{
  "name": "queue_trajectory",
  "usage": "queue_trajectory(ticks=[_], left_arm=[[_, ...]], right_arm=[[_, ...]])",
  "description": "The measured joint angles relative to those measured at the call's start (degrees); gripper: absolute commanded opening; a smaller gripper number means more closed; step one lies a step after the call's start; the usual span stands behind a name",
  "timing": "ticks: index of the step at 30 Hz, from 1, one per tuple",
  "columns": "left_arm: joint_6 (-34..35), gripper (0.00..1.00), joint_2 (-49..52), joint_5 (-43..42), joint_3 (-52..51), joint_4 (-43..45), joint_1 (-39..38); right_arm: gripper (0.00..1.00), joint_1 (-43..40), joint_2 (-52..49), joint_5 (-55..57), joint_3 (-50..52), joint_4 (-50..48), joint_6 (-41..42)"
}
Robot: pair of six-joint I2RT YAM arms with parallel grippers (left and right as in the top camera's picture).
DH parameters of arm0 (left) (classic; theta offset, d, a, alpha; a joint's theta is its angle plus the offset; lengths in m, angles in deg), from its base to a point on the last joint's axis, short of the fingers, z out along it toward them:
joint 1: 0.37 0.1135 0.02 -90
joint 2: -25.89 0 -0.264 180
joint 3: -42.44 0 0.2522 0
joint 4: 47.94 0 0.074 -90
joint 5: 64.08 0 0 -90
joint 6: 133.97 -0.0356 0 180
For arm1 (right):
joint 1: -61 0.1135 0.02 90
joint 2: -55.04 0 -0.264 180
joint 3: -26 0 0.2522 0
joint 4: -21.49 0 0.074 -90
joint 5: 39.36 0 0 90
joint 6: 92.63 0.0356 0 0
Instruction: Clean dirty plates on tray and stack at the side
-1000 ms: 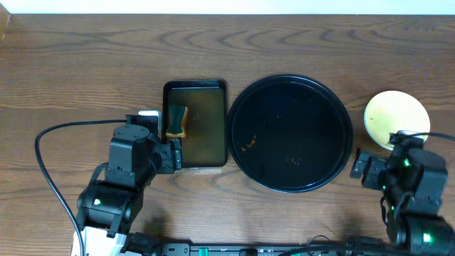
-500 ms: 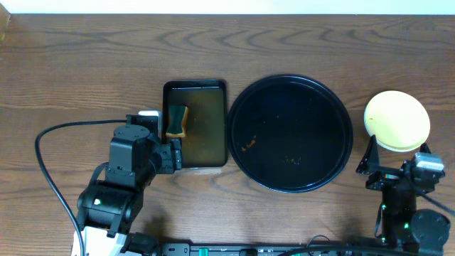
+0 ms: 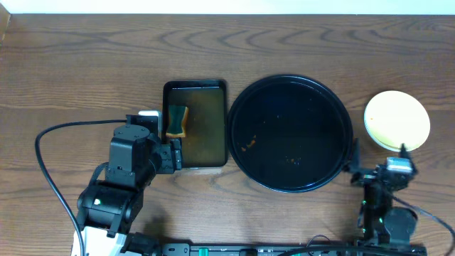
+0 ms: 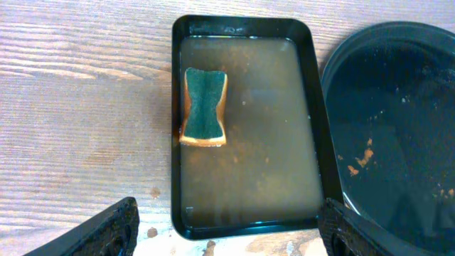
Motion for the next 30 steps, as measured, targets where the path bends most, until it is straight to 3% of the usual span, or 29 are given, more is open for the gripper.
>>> queue_trajectory(ticks=[2, 30], left_arm=[[0.0, 0.81, 0.0, 0.0, 0.0, 0.0, 0.0], [0.0, 0.81, 0.0, 0.0, 0.0, 0.0, 0.0]], right_arm=[[0.99, 0.0, -0.2, -0.9, 0.5, 3.6, -0.1], [0.99, 0.0, -0.1, -2.6, 0.5, 3.4, -0.2]])
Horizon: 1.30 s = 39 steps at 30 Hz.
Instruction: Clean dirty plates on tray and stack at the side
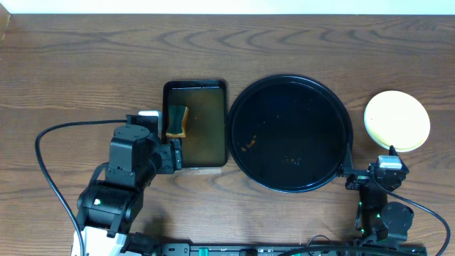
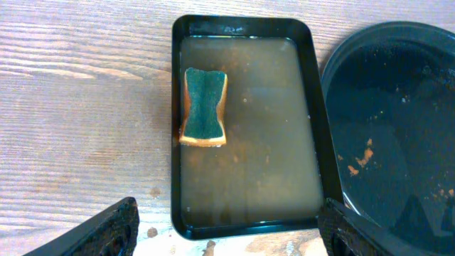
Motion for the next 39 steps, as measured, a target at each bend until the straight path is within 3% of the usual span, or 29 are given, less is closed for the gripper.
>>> queue_trajectory(ticks=[15, 26, 39], left_arm=[[0.0, 0.81, -0.2, 0.0, 0.0, -0.3, 0.0], [-2.9, 0.81, -10.1, 1.5, -4.5, 0.1, 3.1], [-3.3, 0.81, -38.1, 1.7, -33.1, 27.2, 12.9]], right_arm=[[0.99, 0.0, 0.0, -0.2, 0.0, 0.0, 0.0], [0.99, 0.0, 0.0, -0.2, 0.0, 0.0, 0.0], [0.99, 0.0, 0.0, -0.4, 0.0, 0.0, 0.0]])
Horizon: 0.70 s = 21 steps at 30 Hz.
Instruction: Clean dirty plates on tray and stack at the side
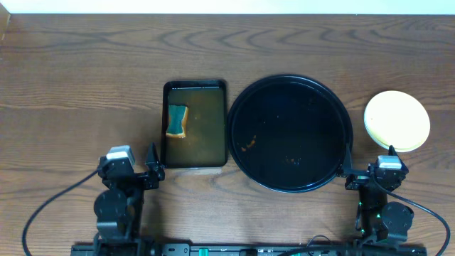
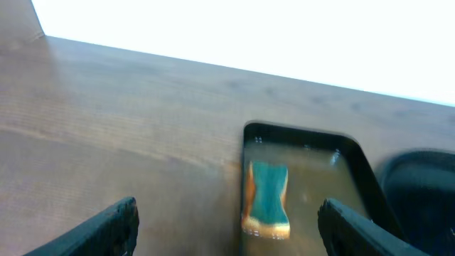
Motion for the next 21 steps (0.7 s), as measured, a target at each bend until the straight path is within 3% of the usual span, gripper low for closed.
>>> queue_trajectory(ticks=[9, 15, 21], left_arm=[[-0.1, 0.81, -8.3, 0.1, -11.7, 17.1, 2.1], [-1.3, 0.81, -8.3, 0.0, -11.7, 11.0, 2.4], [-1.5, 0.81, -8.4, -0.1, -11.4, 10.4, 2.5]], right_arm=[[0.99, 0.0, 0.0, 0.0, 0.0, 0.0, 0.0], [0.99, 0.0, 0.0, 0.0, 0.0, 0.1, 0.0], [0.99, 0.0, 0.0, 0.0, 0.0, 0.0, 0.0]])
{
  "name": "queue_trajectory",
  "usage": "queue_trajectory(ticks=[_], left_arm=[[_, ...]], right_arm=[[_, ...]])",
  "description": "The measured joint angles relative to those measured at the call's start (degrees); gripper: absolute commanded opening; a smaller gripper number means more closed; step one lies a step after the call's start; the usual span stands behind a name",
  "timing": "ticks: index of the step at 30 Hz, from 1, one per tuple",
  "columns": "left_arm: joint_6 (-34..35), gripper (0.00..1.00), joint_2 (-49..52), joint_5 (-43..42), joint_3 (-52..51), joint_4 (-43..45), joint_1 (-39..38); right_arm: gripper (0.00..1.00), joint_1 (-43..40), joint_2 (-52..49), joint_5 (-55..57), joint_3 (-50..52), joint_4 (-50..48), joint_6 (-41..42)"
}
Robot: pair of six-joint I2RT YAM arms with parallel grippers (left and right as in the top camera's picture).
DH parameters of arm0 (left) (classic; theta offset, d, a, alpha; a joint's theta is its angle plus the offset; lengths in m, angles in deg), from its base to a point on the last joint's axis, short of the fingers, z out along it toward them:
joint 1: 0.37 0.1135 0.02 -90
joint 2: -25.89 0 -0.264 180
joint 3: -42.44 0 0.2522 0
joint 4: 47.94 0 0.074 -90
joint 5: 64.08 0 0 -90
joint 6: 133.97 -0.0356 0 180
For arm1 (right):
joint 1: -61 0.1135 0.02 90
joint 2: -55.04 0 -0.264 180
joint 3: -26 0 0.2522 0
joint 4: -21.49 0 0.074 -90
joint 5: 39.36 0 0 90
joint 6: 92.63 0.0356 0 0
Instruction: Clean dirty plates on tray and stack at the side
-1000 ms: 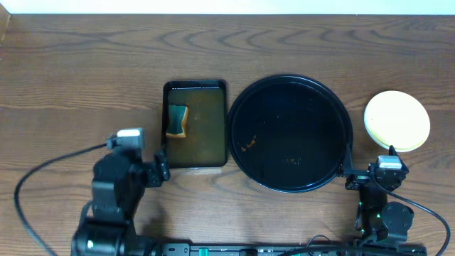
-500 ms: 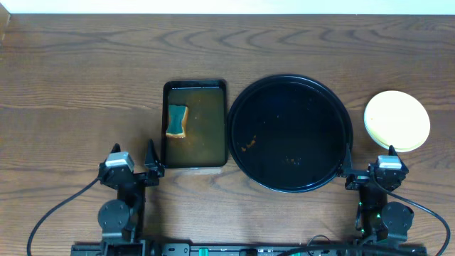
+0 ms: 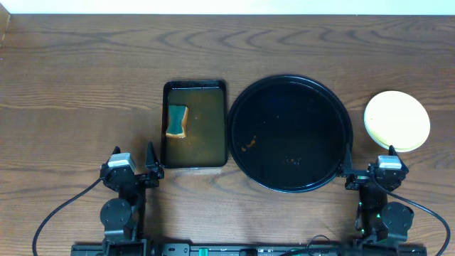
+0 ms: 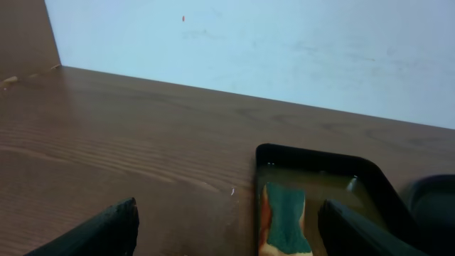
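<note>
The round black tray [image 3: 290, 134] holds only a few orange crumbs and no plate. A cream plate [image 3: 397, 121] lies on the table to its right. A green-topped sponge [image 3: 176, 121] [image 4: 284, 226] floats in the murky water of a rectangular black basin [image 3: 222, 128] [image 4: 320, 158] left of the tray. My left gripper [image 3: 132, 173] [image 4: 227, 238] sits low at the table's front edge, short of the basin, open and holding nothing. My right gripper [image 3: 375, 171] rests at the front edge below the plate, its prongs apart and empty.
Bare wooden table stretches left of the basin and along the back. A pale wall [image 4: 284, 50] stands behind the table. Cables run from both arm bases at the front edge. The tray's rim [image 4: 435, 203] shows at the right of the left wrist view.
My left arm has settled slightly lower at the front edge, and its camera now looks more level, showing more wall. The right arm, sponge, tray and plate have not moved.
My left arm first reached out beside the basin, looking down on the sponge, with my right gripper just below the cream plate. Then the right arm was back at the front edge. Later the left arm was back there too, and both rest there now.
</note>
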Motion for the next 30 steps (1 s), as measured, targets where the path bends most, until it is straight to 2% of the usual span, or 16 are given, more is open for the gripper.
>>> queue_trajectory(ticks=[30], left_arm=[[0.0, 0.82, 0.6, 0.0, 0.1, -0.1, 0.0]], right_arm=[[0.99, 0.0, 0.0, 0.0, 0.0, 0.0, 0.0]])
